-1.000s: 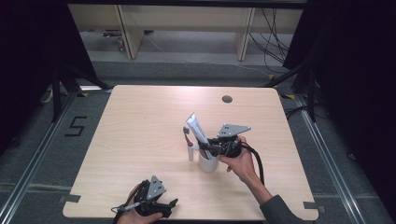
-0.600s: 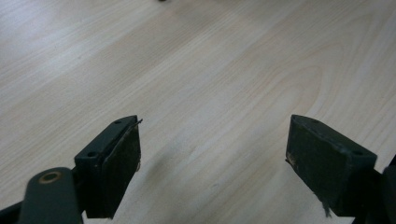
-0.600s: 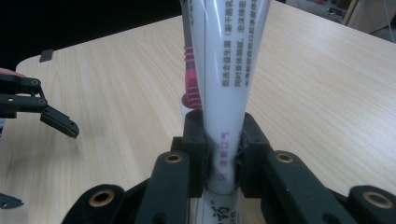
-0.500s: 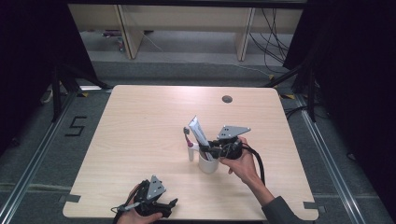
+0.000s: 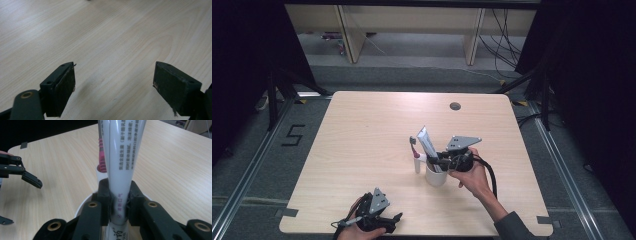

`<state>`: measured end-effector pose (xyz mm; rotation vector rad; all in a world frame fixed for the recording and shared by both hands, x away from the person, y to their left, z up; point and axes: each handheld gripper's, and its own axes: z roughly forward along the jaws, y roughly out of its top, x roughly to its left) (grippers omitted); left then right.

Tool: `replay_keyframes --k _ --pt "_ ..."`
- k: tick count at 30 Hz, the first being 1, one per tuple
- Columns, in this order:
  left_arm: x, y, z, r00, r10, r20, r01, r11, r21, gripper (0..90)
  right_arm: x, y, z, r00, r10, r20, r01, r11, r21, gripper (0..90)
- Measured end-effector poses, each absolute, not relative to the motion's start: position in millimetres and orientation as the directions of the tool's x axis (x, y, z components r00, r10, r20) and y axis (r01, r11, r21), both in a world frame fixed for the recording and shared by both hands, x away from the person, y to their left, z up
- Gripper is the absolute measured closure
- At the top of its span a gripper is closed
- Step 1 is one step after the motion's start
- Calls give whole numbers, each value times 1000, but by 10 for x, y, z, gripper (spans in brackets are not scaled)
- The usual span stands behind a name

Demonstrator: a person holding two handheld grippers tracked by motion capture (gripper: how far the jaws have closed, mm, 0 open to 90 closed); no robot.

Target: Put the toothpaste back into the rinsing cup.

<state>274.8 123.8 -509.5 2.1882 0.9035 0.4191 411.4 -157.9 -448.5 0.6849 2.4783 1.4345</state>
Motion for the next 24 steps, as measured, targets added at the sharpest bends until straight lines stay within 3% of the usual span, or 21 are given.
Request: replay_keyframes --k 24 --pt "2760 1242 -5096 706 707 36 472 -508 720 176 4081 -1625 -4571 -865 496 81 336 451 827 755"
